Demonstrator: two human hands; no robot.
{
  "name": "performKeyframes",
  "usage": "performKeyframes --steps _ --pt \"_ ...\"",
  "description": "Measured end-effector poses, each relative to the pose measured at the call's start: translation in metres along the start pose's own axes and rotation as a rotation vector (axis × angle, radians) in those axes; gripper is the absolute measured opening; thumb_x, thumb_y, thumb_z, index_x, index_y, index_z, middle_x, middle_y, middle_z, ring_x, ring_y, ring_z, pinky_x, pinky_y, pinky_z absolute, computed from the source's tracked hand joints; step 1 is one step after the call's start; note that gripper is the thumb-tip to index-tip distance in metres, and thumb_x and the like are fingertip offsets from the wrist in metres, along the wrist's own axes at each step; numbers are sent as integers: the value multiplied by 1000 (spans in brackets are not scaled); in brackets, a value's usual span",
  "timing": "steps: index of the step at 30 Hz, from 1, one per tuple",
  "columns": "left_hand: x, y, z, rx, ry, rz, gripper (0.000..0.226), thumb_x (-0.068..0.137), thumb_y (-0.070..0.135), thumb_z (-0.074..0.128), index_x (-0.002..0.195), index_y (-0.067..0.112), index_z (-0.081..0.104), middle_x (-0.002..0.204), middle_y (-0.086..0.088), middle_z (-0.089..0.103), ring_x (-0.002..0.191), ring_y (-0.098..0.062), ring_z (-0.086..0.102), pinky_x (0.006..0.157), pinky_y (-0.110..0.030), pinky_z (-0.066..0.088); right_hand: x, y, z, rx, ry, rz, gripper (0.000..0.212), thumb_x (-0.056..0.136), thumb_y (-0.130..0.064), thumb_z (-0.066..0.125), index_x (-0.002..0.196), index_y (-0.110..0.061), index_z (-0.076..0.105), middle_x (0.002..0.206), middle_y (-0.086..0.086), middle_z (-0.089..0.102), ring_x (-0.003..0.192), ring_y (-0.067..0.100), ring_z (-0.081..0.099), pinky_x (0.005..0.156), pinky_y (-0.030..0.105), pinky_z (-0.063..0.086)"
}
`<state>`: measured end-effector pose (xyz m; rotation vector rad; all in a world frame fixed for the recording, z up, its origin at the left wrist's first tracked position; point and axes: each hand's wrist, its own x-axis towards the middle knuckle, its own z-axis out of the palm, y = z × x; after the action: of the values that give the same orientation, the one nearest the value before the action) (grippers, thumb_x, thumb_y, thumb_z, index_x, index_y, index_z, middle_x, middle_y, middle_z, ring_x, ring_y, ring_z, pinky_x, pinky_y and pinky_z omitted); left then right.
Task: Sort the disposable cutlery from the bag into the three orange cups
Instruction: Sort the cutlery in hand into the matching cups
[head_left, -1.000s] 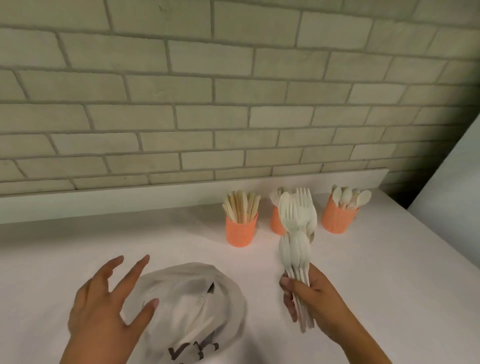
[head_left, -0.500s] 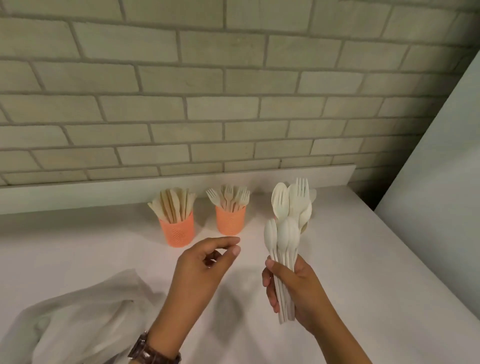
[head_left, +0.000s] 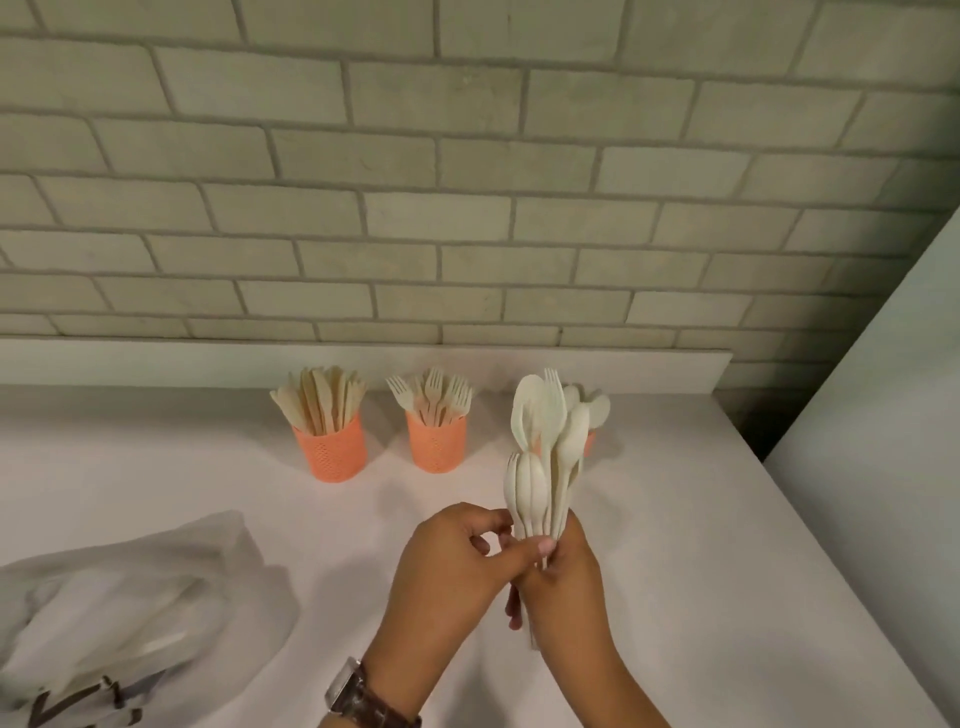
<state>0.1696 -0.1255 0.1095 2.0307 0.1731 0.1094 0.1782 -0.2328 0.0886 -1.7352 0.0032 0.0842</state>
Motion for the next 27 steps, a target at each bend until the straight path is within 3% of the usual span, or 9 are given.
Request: performKeyframes --steps 2,5,9,13,17,19,22,24,27 --pt "3 -2 -1 17 12 3 31 64 57 73 80 29 73 77 9 68 71 -9 59 65 -21 48 0 -1 3 -44 -1 -34 27 86 -1 53 90 -27 45 78 3 65 36 18 47 39 28 43" --pt "7 -3 -7 -49 -22 22 23 69 46 74 76 25 74 68 -3 67 59 -12 55 64 -27 48 0 -4 8 -68 -5 -59 25 86 -4 56 90 -26 45 77 2 66 38 18 50 40 30 46" --pt "13 -7 -19 -124 -182 29 26 71 46 66 71 22 74 61 -8 69 66 -34 61 77 -41 51 2 -8 10 -72 -40 -34 19 87 -12 59 95 -24 47 79 5 66 41 17 53 43 34 51" --pt "19 -9 -25 -77 -242 8 24 82 34 63 66 18 70 68 -3 73 73 -24 67 88 -42 49 3 -10 17 -79 -32 -25 20 86 -13 59 94 -27 46 76 4 63 43 17 53 44 34 50" --pt "24 -9 -30 -74 -324 4 23 77 35 54 70 21 70 70 -2 74 76 -22 69 89 -41 49 1 -7 23 -93 -59 -86 21 88 -18 59 93 -30 42 75 -5 57 48 6 54 46 24 47" --pt "26 -10 -31 -91 -320 -10 24 81 28 53 74 15 73 71 -4 74 79 -23 68 86 -35 51 -1 -6 23 -95 -55 -139 21 86 -25 58 96 -34 42 82 -11 57 65 -2 60 55 16 47" --pt "27 -6 -32 -111 -286 -19 24 87 12 53 74 10 72 73 -2 73 75 -12 67 68 -11 48 -2 -6 20 -89 -47 -189 28 92 -15 56 101 -37 41 95 -12 60 88 -9 59 70 8 45" --pt "27 -3 -33 -132 -289 -11 22 87 10 53 76 6 71 71 -2 71 69 -9 64 63 -10 45 -3 -7 18 -66 -46 -211 26 93 -13 53 102 -35 42 97 -12 60 90 -11 58 72 5 44" --pt "26 0 -31 -175 -294 1 24 86 7 52 67 9 67 55 12 61 54 3 54 56 -7 40 -4 -5 17 -15 -32 -246 18 92 -21 50 105 -32 45 93 -11 61 88 -10 59 72 5 44"
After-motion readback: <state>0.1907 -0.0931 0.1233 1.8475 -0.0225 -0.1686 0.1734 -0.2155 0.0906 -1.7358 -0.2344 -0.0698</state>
